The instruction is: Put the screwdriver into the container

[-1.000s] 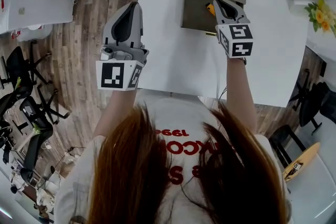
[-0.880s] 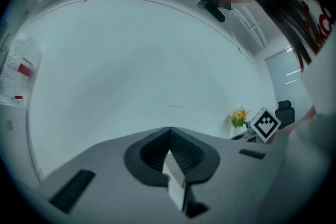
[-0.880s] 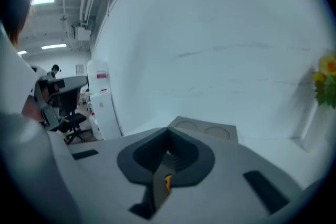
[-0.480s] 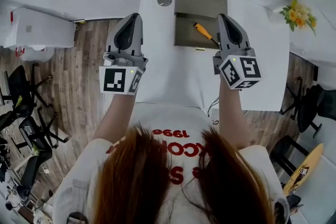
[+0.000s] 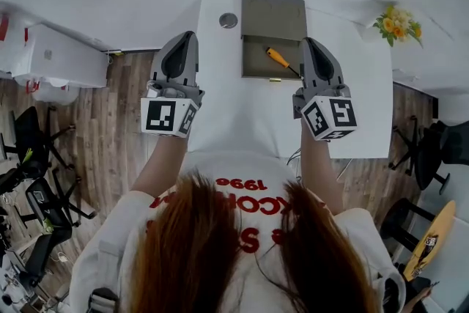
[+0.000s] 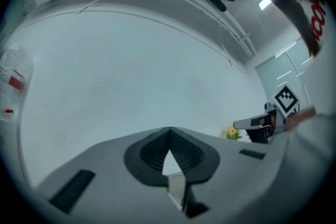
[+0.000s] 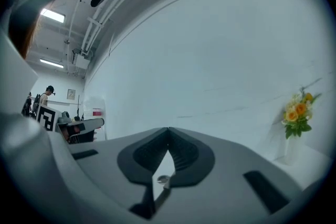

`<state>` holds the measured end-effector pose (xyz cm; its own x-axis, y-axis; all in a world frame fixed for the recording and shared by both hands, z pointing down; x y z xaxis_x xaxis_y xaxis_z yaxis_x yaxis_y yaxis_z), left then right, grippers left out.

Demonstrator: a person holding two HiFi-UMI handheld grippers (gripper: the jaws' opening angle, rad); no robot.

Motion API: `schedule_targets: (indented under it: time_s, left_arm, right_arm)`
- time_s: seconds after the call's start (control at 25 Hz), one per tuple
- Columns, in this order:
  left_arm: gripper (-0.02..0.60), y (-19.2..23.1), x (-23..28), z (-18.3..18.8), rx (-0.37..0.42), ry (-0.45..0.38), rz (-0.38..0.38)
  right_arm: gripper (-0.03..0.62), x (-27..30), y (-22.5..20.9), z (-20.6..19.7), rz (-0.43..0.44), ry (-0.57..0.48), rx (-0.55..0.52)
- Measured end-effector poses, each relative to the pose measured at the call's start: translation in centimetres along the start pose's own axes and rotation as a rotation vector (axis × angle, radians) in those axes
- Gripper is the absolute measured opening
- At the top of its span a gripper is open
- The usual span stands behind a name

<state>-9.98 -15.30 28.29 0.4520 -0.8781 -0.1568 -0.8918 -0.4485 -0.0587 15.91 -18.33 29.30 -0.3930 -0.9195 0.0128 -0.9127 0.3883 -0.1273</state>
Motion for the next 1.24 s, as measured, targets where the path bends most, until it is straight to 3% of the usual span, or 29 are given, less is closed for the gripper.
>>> schedule_targets:
  time_s: [1.24]
  left_arm:
    - [0.005, -0.2, -1.2, 1.5, 0.009, -0.047, -0.004]
  right_arm:
    - [0.005, -1.7, 1.9, 1.7, -0.018, -0.052, -0.047]
Point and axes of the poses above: the fingertips, and each gripper's own axes: x forward along the fingers, y to its left, z out of its top, the point moved 4 cm from there along -x, backward along the fingers, and after that the axes turned 8 degrees about -z, right-handed, at the moved point
